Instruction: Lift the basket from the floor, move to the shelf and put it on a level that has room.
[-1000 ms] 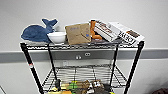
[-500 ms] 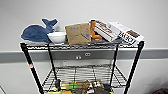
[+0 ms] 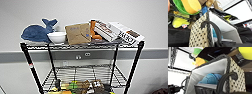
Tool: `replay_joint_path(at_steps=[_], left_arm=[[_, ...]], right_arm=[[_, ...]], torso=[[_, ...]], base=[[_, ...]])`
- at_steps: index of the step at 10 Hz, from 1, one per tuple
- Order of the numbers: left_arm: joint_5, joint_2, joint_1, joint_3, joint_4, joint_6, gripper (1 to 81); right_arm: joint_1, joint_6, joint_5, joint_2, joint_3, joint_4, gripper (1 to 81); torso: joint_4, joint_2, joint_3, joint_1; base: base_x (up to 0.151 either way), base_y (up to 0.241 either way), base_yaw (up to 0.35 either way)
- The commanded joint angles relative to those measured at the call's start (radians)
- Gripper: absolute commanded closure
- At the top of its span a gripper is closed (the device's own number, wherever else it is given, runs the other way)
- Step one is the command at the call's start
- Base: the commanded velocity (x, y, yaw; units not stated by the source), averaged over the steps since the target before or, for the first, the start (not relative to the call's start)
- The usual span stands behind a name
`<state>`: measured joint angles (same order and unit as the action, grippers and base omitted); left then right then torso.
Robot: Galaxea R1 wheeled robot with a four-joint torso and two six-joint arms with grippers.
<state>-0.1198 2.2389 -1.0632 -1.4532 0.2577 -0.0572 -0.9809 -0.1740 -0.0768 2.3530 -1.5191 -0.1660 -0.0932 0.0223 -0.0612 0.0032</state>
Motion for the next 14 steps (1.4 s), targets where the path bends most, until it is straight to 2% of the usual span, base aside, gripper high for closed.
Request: replay_joint_path(at_steps=[1,10,11,14], left_arm=[[0.006,-0.103,0.148,0.161,-0.012,-0.006,81.1],[-0.001,-0.281,0.275,0.441,0.002,-0.009,81.1],[-0.001,-0.298,0.295,0.467,0.003,-0.013,81.1],[0.0,-0.341,0.347,0.542,0.022,-0.016,81.1]], right_arm=[[0.159,0.002,-0.023,-0.094,0.155,-0.023,81.1],[0.328,0.001,-0.034,-0.274,0.426,-0.109,81.1],[0.355,0.001,-0.057,-0.283,0.445,-0.122,81.1],[0.383,0.001,-0.061,-0.291,0.481,-0.138,81.1]], torso=[[0.0,0.0,0.0,0.0],[0.0,0.0,0.0,0.0],[0.0,0.0,0.0,0.0],[0.0,0.0,0.0,0.0]], base=[[0.0,0.0,0.0],[0.0,0.0,0.0],[0.0,0.0,0.0],[0.0,0.0,0.0]])
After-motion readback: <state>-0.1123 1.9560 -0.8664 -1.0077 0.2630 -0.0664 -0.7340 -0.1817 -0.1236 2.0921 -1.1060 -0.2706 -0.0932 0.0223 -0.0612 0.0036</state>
